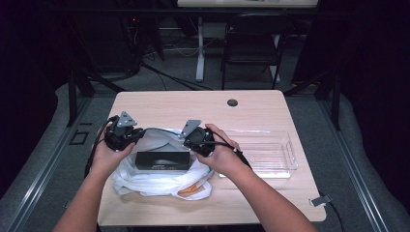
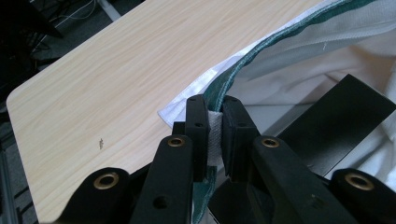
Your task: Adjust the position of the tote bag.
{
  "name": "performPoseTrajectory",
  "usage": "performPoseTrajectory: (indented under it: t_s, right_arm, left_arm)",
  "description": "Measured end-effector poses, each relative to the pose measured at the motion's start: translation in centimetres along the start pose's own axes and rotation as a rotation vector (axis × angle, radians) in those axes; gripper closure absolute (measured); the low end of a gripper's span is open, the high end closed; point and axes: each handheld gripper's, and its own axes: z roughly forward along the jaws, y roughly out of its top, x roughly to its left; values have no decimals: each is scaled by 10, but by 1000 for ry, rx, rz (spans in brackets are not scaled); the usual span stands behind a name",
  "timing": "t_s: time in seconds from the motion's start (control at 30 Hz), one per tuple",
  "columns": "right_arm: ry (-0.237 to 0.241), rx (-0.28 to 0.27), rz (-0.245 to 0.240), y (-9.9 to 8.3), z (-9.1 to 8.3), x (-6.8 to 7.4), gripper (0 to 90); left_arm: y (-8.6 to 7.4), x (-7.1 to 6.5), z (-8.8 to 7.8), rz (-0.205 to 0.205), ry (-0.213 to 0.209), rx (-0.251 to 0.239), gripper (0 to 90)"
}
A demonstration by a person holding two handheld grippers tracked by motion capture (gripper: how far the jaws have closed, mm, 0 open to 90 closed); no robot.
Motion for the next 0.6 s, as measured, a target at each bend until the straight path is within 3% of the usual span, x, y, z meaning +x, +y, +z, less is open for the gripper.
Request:
performPoseTrajectory:
  t_s: [0.27, 0.6]
  right_arm:
    - [8, 0, 40, 3, 3, -9, 827]
    - [-10, 22, 49, 8, 11, -16, 828]
  left_arm:
    - [2, 3, 3, -10, -2, 1, 825]
    - [2, 8, 11, -27, 5, 6, 825]
